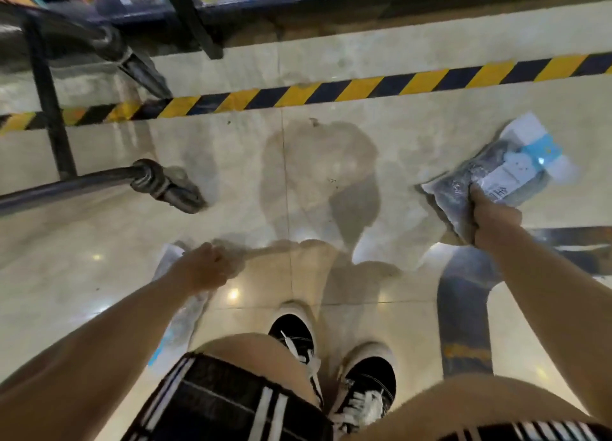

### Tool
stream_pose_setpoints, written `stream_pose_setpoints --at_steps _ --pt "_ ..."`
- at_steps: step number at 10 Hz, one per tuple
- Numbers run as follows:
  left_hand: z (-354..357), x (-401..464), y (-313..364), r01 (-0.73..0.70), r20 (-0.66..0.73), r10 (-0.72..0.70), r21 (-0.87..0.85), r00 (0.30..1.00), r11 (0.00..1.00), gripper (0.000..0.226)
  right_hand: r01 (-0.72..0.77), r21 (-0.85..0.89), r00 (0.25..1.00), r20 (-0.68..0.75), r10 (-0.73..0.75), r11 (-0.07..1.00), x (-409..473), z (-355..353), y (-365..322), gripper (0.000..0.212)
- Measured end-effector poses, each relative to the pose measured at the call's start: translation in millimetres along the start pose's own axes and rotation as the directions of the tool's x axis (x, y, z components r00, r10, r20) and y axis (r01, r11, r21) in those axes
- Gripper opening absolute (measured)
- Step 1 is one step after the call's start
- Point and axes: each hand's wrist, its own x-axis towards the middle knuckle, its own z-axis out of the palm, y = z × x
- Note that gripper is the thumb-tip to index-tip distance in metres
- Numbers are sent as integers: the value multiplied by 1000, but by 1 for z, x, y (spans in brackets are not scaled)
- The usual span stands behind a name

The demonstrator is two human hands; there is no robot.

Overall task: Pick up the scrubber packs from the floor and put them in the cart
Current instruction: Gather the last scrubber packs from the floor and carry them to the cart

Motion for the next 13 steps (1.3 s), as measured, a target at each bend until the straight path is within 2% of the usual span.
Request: stream_pose_setpoints --at_steps 1,2,3,4,5,6,7,8,9,10,11,12,13 --pt "-71 -63 44 -113 -57 151 428 987 897 49 -156 274 965 246 88 949 -14 4 17 71" --pt "-89 -81 57 -57 -151 133 425 980 904 52 -222 194 925 353 144 956 -47 4 32 43" --pt "-125 -142 68 -15 -130 75 414 989 910 41 -187 79 916 374 145 979 -130 -18 49 63" --pt "-141 -190 68 10 -159 40 305 986 952 44 -150 136 930 355 93 979 -201 -42 44 58" --pt "-166 -250 72 68 -260 -36 116 965 991 33 -88 89 940 336 53 992 -269 -73 35 38" --pt "-199 -336 67 131 -128 -336 -749 933 649 22 -3 -35 951 310 14 999 -371 -129 7 23" --pt "-217 -437 74 26 102 -314 -971 944 -237 35 109 -120 948 312 -67 987 -453 -180 -23 52" --pt "-226 -496 83 52 112 -117 -902 987 -428 49 201 -61 931 323 -171 978 -501 -212 -45 60" --pt "-241 -561 88 131 97 90 -831 991 -541 48 247 -44 905 367 -215 968 -555 -248 -75 56" --pt "-256 -647 85 144 18 220 -808 975 -571 35 367 -61 809 514 -287 928 -628 -290 -111 26" --pt "-253 -714 80 -16 -91 133 -877 987 -480 26 478 -115 724 613 -316 871 -688 -306 -128 30" --pt "-246 -754 67 -113 -117 -20 -884 993 -454 33 561 -118 679 633 -373 820 -728 -303 -135 27" --pt "-232 -789 29 -267 -167 -241 -833 956 -485 53 619 -105 616 679 -399 778 -789 -275 -146 23"
